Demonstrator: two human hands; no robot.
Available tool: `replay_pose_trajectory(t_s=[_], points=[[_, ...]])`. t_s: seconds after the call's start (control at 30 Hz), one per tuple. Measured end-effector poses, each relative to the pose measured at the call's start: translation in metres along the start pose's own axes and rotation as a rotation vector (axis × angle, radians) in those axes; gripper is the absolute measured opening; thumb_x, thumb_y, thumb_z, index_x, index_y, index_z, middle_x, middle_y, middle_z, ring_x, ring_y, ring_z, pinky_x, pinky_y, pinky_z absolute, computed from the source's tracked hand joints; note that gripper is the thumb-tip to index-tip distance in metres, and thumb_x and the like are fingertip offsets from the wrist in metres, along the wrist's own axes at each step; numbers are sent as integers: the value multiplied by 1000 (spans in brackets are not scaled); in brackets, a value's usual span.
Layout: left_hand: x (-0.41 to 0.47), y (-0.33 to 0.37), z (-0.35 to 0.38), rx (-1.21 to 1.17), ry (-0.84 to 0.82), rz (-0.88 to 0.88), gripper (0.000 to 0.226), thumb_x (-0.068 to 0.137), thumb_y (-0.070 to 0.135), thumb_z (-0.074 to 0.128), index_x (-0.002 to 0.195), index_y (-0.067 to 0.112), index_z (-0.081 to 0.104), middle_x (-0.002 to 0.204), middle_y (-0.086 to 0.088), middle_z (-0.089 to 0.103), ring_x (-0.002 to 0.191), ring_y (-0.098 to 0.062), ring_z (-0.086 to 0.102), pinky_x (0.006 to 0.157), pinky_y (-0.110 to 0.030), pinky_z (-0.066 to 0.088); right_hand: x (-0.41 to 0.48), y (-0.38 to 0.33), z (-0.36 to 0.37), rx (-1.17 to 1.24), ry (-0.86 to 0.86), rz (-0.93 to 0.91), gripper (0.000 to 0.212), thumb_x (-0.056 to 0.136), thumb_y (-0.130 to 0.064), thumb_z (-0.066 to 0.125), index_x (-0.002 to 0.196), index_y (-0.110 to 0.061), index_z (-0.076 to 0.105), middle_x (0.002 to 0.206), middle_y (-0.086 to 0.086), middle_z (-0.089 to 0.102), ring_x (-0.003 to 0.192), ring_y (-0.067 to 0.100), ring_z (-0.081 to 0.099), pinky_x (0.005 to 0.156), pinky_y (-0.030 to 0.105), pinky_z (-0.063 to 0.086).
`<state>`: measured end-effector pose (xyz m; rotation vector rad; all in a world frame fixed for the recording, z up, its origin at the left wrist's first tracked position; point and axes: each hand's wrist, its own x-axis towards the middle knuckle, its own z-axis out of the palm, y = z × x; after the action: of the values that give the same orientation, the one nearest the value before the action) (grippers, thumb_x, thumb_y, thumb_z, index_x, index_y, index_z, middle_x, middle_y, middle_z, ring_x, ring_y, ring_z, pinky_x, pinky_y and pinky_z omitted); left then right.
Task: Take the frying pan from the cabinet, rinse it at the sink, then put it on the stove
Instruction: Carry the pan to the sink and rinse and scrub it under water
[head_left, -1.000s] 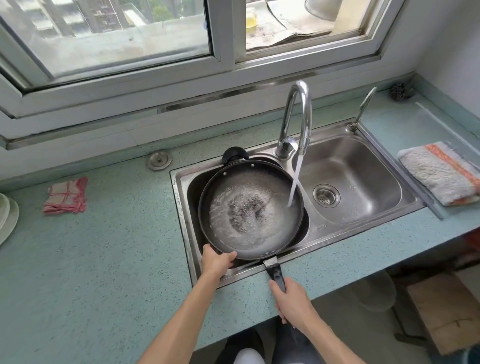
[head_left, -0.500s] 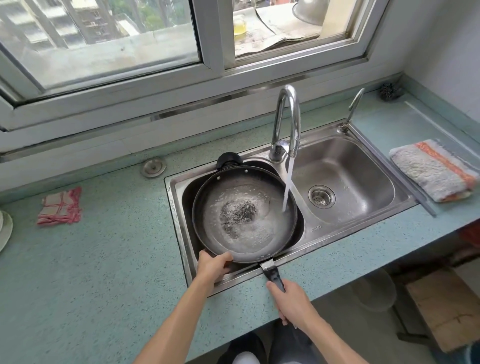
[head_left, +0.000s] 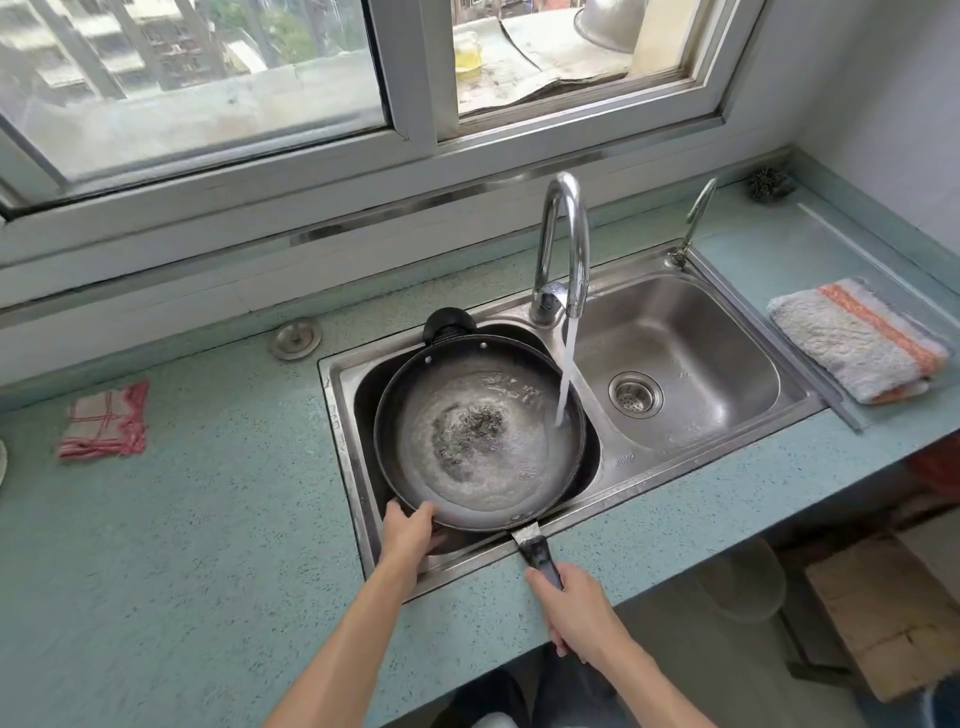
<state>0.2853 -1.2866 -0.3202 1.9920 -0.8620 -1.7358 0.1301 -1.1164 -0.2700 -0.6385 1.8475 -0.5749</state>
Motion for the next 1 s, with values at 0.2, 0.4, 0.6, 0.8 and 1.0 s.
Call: replay_pose_trajectory(t_s=[0.2,0.4,0.6,0.8,1.0], points=[[-14,12,-2,133,21,63,37,90,7,57,126,9,49,113,-10,61,93,-22,64,71,-33,59,0,0,-1,-30,-5,-13,28,93,-33,59,71,-18,48,63,3,54,37,13,48,41,24,44],[-18,15,-1,154,48,140,46,91,7,56,136,12,45,128,-7,59,112,-25,61,91,-43,58,0,2,-3,-5,-8,-7,27,91,-35,60,72,-17,51,64,3,54,41,14,49,42,26,46],[-21,13,-3,214,70,228,66,78,22,58,142,18,44,134,-5,61,115,-28,63,100,-47,52,4,10,-5,6,0,6,30,88,-36,62,71,-15,49,61,3,50,40,15,49,42,29,47],[-64,31,6,226,170,346,77,90,17,63,156,16,25,102,14,56,71,6,44,83,-23,35,7,16,-8,86,-41,19,30,89,-36,64,77,-14,48,54,0,43,38,16,43,40,28,40],[-54,29,4,252,149,320,84,82,24,65,156,21,26,141,0,55,107,-20,64,104,-38,45,7,16,-8,119,-61,20,26,90,-33,64,79,-13,51,57,2,45,37,15,44,41,29,41]])
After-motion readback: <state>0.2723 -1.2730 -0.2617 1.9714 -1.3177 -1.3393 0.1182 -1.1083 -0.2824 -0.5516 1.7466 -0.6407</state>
